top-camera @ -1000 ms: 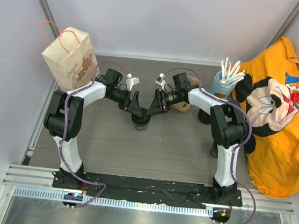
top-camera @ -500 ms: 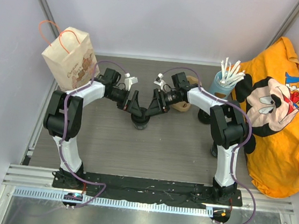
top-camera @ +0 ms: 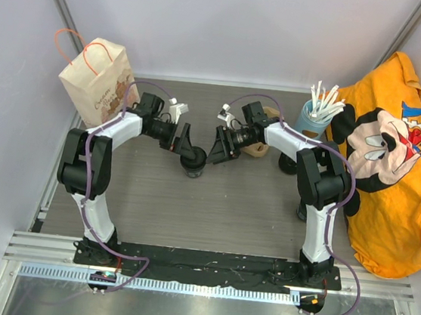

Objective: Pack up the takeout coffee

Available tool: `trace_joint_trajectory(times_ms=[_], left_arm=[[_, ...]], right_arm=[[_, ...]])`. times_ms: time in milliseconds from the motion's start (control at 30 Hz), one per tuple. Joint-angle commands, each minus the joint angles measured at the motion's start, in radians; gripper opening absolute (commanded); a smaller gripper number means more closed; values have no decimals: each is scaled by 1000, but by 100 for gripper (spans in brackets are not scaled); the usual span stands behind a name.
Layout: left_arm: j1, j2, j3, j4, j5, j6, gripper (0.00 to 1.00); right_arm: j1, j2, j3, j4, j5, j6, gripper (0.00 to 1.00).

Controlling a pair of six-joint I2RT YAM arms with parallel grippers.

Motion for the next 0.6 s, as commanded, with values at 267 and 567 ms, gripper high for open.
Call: trace_joint_trajectory(times_ms=[267,567], left_arm=[[33,-23,10,109,134,-91,100],[61,-108,53,55,107,-53,100]], right_arm=[[-3,-64,58,-24,-9,-44,69],[-9,-114,89,-110,84,-161,70]])
